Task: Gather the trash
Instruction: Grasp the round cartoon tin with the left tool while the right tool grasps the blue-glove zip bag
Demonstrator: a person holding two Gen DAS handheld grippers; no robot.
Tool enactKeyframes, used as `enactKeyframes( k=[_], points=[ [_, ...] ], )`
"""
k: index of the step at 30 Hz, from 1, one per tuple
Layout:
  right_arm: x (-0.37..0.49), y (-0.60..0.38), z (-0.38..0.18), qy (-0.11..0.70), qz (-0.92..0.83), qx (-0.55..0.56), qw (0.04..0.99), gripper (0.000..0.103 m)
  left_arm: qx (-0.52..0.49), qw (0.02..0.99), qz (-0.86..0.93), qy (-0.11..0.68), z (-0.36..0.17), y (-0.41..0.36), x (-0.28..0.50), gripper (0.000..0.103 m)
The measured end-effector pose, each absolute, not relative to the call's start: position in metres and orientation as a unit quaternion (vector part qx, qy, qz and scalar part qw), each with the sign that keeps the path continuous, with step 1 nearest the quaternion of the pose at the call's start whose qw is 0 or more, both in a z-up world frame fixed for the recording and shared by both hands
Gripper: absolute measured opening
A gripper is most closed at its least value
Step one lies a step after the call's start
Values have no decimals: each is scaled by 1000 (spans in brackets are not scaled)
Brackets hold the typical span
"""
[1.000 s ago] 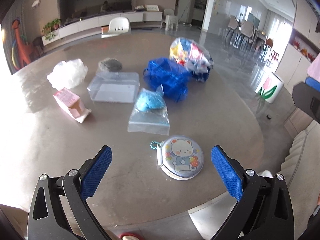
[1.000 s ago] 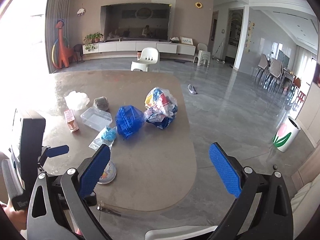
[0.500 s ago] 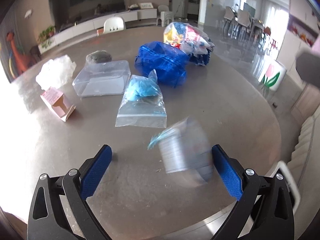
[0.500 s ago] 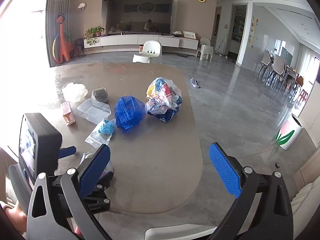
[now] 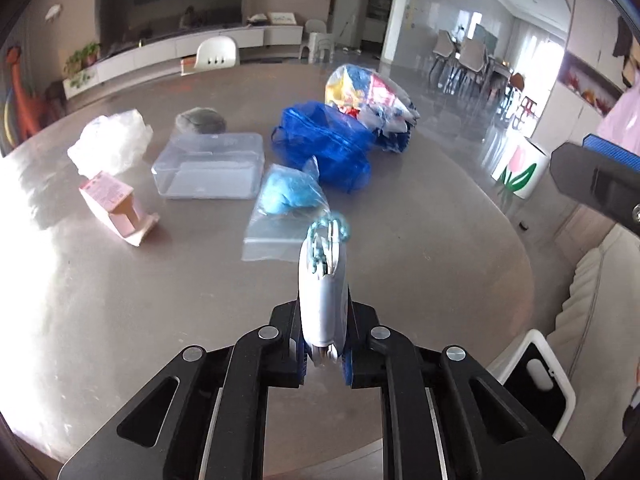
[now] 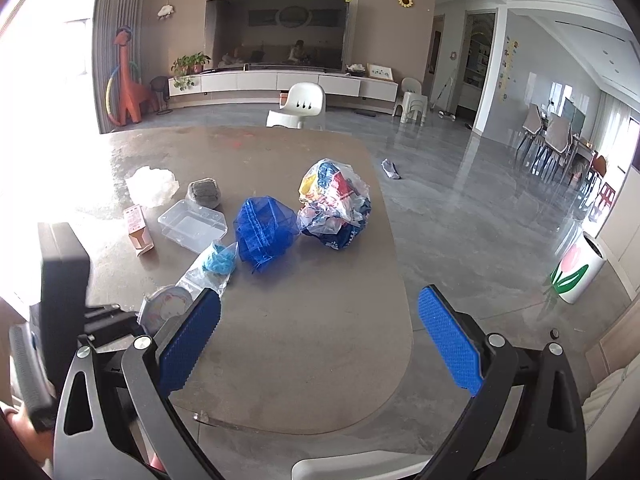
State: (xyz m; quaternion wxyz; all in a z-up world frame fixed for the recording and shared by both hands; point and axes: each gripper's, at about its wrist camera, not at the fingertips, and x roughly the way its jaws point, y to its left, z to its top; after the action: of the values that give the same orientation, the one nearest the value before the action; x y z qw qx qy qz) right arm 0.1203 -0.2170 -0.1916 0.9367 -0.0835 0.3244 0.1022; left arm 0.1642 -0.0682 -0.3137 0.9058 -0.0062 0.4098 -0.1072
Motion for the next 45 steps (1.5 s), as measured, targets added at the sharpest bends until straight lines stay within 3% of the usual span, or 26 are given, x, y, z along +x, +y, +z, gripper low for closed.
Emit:
enactKeyframes(
  k=[8, 27, 36, 40, 43, 45],
  points=[
    [123, -212, -192, 325, 104, -79, 937, 98, -44, 902, -122, 413, -316, -46, 166, 12],
    [152, -161, -219, 332, 165, -36, 928, 98, -22, 929, -84, 359, -252, 7, 153, 12],
    [187, -124, -257, 361, 168, -12, 917, 98, -10, 935, -64, 349, -243, 32, 149, 12],
    [204, -111, -277, 415, 158, -9, 896, 98, -11, 935, -61, 348, -243, 37, 149, 12],
    [204, -104, -277, 419, 147, -26, 896, 81, -16, 935, -59, 350, -244, 41, 149, 12],
    [201, -98, -273, 423, 148, -47, 893, 52, -17, 934, -59, 351, -245, 42, 149, 12]
  ],
)
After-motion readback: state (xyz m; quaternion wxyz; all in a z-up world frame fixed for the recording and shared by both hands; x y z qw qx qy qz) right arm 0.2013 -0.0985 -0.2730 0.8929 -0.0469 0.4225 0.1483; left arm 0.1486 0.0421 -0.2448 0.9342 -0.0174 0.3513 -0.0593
